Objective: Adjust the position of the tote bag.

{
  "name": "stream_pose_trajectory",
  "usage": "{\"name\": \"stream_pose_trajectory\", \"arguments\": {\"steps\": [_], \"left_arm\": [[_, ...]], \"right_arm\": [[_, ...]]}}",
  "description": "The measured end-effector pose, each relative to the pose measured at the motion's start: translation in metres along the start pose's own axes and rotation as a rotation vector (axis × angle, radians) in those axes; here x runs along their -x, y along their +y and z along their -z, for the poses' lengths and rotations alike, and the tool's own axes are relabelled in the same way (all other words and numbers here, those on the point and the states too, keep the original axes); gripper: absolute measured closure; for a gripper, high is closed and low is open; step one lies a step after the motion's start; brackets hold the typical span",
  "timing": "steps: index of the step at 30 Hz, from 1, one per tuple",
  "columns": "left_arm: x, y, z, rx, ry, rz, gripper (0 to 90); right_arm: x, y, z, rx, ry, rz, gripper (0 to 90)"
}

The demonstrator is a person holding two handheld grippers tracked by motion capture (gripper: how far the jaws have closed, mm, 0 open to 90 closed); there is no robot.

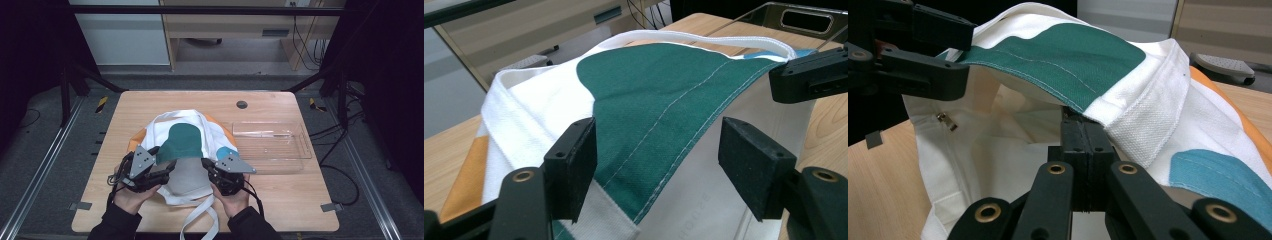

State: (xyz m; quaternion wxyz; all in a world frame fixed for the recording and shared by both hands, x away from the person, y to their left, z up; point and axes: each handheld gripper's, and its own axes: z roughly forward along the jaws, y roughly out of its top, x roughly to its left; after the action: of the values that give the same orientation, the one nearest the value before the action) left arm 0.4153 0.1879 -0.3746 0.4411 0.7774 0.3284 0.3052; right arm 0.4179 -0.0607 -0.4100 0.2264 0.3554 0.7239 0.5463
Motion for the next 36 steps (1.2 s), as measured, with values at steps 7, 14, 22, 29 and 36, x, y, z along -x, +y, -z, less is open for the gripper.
{"name": "stream_pose_trajectory", "arguments": {"steps": [7,14,22,29,36], "left_arm": [[0.005,0.001,-0.010,-0.054,0.016,-0.021,33.7],[0.007,0.001,-0.016,-0.108,0.071,-0.040,52.3],[0.004,-0.001,-0.018,-0.127,0.062,-0.031,73.7],[0.000,-0.003,-0.021,-0.114,0.063,-0.011,85.5],[-0.002,-0.003,-0.019,-0.083,0.044,0.036,86.6]], "right_arm": [[0.000,0.003,0.000,0.006,-0.002,0.003,90.0],[0.000,0.003,-0.002,0.002,0.002,0.009,90.0],[-0.002,-0.001,-0.003,-0.014,0.015,0.029,90.0],[-0.002,-0.010,-0.004,-0.051,0.026,0.049,90.0],[0.000,-0.034,-0.011,-0.138,0.013,0.063,90.0]]}}
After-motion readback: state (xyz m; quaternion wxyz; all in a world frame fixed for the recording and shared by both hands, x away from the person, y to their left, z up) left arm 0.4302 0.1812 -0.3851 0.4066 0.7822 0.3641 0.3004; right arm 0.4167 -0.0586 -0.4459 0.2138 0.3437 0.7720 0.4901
